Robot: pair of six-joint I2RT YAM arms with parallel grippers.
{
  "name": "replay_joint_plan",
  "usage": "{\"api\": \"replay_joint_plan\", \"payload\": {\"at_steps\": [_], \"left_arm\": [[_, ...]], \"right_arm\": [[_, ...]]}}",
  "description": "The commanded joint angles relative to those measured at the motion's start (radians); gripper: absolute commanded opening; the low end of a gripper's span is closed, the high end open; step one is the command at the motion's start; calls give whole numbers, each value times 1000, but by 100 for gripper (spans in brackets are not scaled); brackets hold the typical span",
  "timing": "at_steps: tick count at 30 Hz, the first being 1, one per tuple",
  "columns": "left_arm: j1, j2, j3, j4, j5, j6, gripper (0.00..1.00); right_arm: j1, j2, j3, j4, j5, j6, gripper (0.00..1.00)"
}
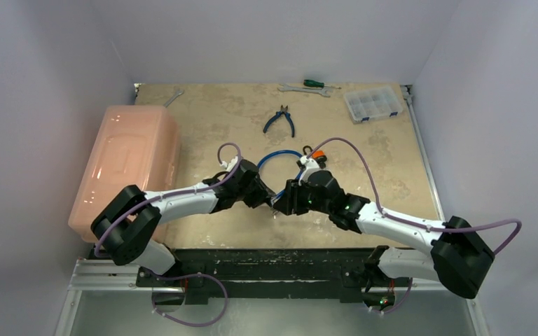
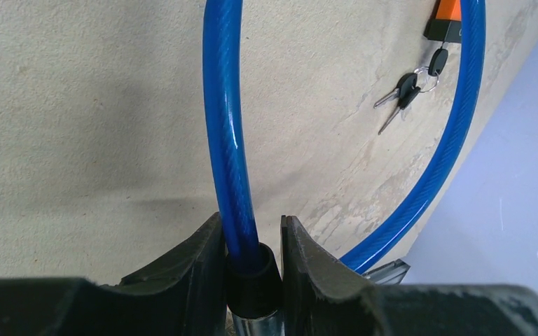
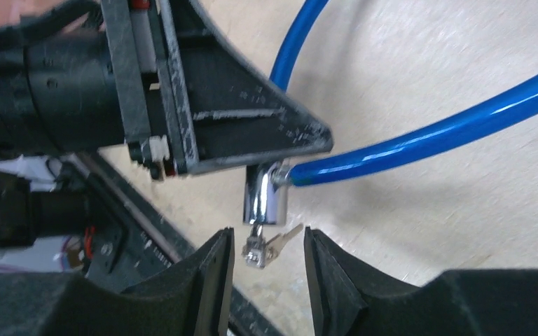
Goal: Unlock with the key
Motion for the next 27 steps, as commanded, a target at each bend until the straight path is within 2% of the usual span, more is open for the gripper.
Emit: {"api": "replay_joint_plan", "payload": {"at_steps": [1, 7, 13, 20, 27], "left_arm": [[1, -57, 3, 91, -1, -11, 0], [2, -64, -2, 104, -7, -15, 0], [1, -66, -2, 108, -6, -13, 0], [2, -73, -6, 112, -3, -12, 0], [2, -81, -15, 124, 0, -16, 0]], "right_arm": [[-2, -7, -36, 106, -117, 60, 46], [-2, -8, -79, 151, -145, 95, 42], [-2, 29, -74, 179, -117, 111, 32], [-20, 32, -54, 192, -127, 103, 32], [-53, 42, -48, 220, -177, 113, 37]]}}
